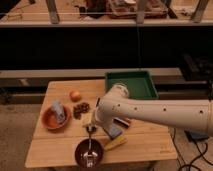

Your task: Wipe table surface with sponge

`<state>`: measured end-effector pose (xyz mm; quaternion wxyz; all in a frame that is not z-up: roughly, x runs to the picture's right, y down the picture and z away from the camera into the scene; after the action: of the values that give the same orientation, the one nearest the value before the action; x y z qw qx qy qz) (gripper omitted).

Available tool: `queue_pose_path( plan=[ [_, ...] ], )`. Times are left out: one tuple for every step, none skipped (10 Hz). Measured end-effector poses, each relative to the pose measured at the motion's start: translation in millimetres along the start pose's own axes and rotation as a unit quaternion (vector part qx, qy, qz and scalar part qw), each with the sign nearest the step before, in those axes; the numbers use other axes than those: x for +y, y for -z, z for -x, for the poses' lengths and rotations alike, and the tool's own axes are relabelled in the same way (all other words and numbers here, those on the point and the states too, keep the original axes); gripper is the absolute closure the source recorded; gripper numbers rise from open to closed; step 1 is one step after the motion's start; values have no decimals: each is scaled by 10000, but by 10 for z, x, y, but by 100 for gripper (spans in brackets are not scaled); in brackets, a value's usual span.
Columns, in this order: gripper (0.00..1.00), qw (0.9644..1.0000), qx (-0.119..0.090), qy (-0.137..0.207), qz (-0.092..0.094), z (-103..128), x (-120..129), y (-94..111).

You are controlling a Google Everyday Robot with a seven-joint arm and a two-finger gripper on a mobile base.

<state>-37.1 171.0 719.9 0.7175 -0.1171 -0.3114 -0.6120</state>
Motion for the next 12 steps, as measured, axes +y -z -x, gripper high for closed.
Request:
queue_pose_path(
  plan=[
    [28, 9999, -88, 12, 141, -101, 175, 51],
    [28, 9995, -183, 6, 246, -206, 380, 126],
    [28, 9993, -235, -6, 291, -256, 506, 175],
    [28, 9992, -254, -22, 308, -297, 674, 262],
    [28, 9988, -291, -23, 396, -302, 829, 337],
    [28, 9983, -337, 71, 475, -290, 887, 344],
    [28, 9971, -398, 227, 610, -262, 941, 315],
    [28, 9948, -499, 416, 785, -219, 960, 229],
    [28, 9925, -559, 592, 914, -205, 920, 127],
    [28, 9902, -626, 719, 1022, -187, 888, 24],
    [28, 9882, -645, 823, 1120, -182, 906, -49],
    [28, 9875, -621, 920, 1116, -169, 944, -132]
  ],
)
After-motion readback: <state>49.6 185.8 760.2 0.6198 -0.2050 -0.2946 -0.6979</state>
